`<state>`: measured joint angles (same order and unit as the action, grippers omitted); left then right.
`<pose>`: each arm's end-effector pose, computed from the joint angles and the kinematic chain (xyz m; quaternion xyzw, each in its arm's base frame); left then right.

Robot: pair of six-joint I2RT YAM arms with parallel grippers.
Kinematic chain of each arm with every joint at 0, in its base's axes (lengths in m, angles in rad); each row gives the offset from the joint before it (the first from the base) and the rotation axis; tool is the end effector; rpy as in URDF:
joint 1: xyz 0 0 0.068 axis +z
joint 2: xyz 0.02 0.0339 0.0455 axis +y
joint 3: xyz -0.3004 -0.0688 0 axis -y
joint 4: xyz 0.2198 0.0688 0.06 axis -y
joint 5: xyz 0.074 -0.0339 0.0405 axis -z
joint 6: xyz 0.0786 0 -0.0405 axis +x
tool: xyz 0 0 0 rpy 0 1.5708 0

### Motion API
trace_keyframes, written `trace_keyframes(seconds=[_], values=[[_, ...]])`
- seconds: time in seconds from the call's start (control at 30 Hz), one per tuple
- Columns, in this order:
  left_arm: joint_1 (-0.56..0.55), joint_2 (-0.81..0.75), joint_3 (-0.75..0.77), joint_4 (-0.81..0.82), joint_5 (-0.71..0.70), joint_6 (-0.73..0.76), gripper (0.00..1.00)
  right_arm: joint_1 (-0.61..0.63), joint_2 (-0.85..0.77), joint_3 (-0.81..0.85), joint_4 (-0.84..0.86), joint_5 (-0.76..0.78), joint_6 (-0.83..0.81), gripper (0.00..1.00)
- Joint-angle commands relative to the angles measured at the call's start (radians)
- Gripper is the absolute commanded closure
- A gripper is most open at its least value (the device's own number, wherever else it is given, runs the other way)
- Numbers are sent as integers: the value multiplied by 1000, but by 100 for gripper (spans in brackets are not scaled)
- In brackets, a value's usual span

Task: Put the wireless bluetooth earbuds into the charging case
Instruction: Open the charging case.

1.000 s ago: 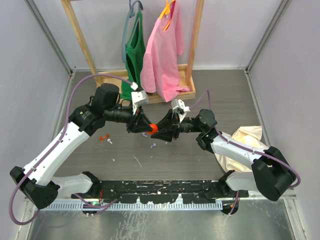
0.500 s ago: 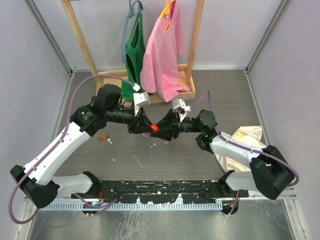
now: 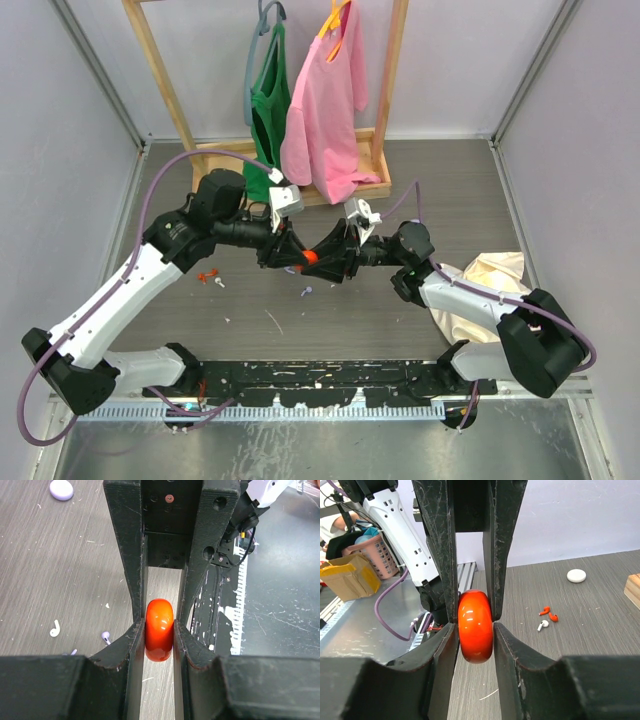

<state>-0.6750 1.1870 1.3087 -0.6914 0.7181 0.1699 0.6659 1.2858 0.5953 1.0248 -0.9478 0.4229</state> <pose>0.1477 -0.1845 0.4064 0.4906 0.6800 -0.4108 0.3580 0.1622 0.2086 0.3474 -0.4317 0.4669 0.6018 0.4833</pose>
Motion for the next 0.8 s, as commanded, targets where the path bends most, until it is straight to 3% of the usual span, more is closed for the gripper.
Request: trace_keyframes(seconds=[0.0, 0.17, 0.47, 0.67, 0.77], values=[[-3, -19, 51, 22, -7, 8, 100, 7, 1, 3, 67, 12, 8, 58], [-4, -20, 52, 23, -8, 7, 100, 7, 3, 6, 68, 12, 9, 58], [-3, -26, 52, 26, -11, 5, 100, 6, 13, -1, 76, 11, 8, 69], [-4, -43, 43, 34, -15, -2, 99, 7, 8, -11, 84, 11, 9, 86], [-3, -54, 27, 35, -27, -5, 86, 7, -9, -14, 85, 13, 10, 96]])
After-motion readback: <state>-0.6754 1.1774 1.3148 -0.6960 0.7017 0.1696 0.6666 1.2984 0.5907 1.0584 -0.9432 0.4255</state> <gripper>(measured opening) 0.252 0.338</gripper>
